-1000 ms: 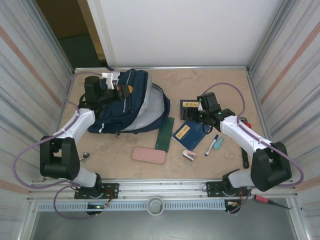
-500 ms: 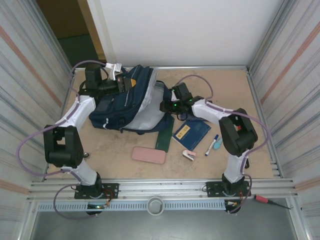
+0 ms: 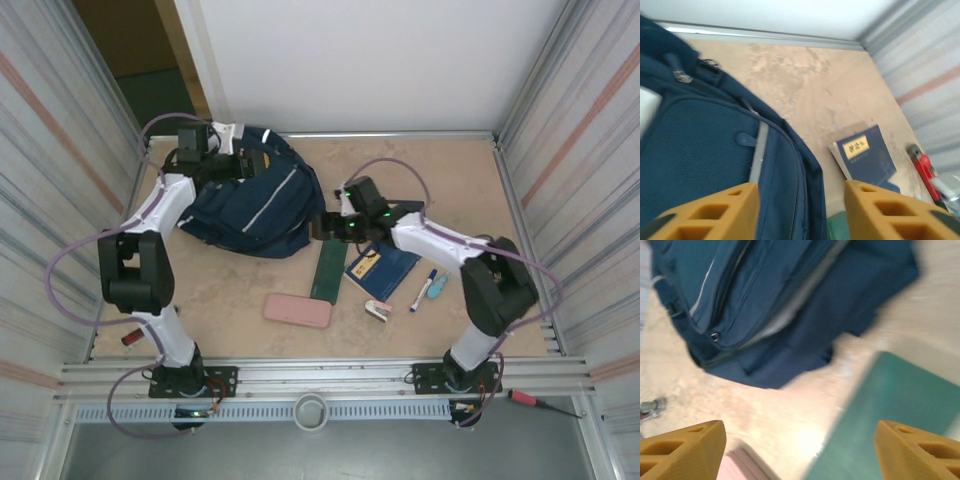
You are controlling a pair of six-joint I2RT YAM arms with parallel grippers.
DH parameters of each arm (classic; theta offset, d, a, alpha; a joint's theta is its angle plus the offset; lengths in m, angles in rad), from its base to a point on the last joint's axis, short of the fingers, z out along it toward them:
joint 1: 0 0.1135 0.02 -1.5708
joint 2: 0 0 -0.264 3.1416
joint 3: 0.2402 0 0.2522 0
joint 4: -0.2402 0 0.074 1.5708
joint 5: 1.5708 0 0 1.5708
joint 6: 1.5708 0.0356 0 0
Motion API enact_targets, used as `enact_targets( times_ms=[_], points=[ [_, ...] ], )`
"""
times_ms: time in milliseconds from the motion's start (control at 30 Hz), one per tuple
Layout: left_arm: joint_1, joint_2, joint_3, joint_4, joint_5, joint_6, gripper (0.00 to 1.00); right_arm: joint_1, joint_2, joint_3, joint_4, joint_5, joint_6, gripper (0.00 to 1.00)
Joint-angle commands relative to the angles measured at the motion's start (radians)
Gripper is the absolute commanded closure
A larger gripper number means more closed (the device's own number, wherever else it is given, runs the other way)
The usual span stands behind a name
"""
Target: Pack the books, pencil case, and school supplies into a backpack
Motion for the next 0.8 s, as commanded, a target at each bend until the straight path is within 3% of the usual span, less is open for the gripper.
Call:
enact_targets(
  times_ms=[0,100,233,333,533,767],
  points=[
    [-0.019,-0.161,-0.127,0.051,-0.158,-0.103,0.41,-0.135,-0.125,-0.064,-0.163,0.116,-0.083,0.21],
    [-0.134,-0.267,-0.274,0.153,-0.260,-0.161,0.27,-0.296,-0.193,-0.144,-0.150,0.076,-0.077,0.15],
    [-0.364,-0.250,-0.309,0.145,-0.362,-0.189,0.24,-0.506,-0.165,-0.151,-0.099,0.005,-0.045,0.00],
    [-0.491,-0.162,-0.276,0.146,-0.413,-0.220,0.25,-0.614,-0.069,-0.106,-0.042,-0.082,-0.013,0.01],
    [-0.612,0.097,-0.063,0.071,-0.512,-0.264,0.25,-0.640,0.164,0.076,-0.123,-0.120,-0.067,0.03],
    [-0.638,0.342,0.166,0.028,-0.506,-0.284,0.26,-0.640,0.272,0.134,-0.173,-0.123,-0.117,0.10]
  ],
)
